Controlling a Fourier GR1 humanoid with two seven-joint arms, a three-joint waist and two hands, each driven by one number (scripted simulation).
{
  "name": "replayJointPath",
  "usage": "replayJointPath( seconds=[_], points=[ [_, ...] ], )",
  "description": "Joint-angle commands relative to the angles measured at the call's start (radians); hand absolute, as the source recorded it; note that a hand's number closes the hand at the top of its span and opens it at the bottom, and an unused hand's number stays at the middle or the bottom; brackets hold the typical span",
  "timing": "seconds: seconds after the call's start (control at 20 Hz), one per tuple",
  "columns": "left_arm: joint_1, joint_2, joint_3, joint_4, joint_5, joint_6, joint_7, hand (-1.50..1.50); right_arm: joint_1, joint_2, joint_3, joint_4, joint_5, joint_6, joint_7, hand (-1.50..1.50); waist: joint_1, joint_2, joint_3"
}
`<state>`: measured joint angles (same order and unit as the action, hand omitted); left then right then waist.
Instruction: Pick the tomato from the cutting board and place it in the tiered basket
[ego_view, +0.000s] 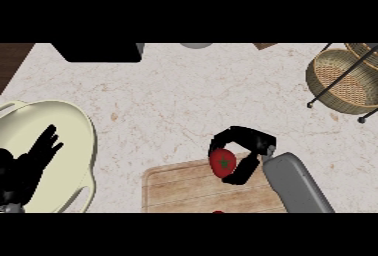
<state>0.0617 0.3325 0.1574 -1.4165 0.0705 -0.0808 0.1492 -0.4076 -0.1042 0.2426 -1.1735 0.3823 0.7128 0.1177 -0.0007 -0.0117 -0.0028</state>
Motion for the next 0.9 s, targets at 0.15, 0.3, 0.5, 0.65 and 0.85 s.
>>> replayJointPath(
  seconds=[0.15,0.3,0.5,0.65,0.85],
  points=[
    [0.064,-0.034,-0.011,-0.034,-0.049,-0.002,-0.019,0.0,0.036,0.009,-0.07,-0.036,-0.013,-0.035,-0.023,1.5,0.005,0.011,0.003],
    [0.006,-0.027,0.028,0.001,-0.025,-0.007,0.005,0.0,0.012,0.051,-0.11,-0.108,-0.044,-0.045,0.096,1.5,0.003,0.011,0.003],
    [0.008,0.0,0.034,-0.006,0.0,-0.034,0.035,0.0,-0.032,0.055,-0.11,-0.177,0.114,-0.258,0.273,1.5,-0.006,0.005,0.001],
    [0.024,-0.023,0.022,0.008,-0.021,-0.009,0.022,0.0,-0.098,0.048,-0.074,-0.205,0.327,-0.44,0.46,1.5,-0.015,-0.008,-0.007],
    [0.041,-0.021,0.015,-0.01,-0.027,-0.014,0.021,0.0,-0.191,0.075,-0.006,-0.265,0.56,-0.561,0.712,1.5,-0.007,-0.015,-0.006]
  ],
)
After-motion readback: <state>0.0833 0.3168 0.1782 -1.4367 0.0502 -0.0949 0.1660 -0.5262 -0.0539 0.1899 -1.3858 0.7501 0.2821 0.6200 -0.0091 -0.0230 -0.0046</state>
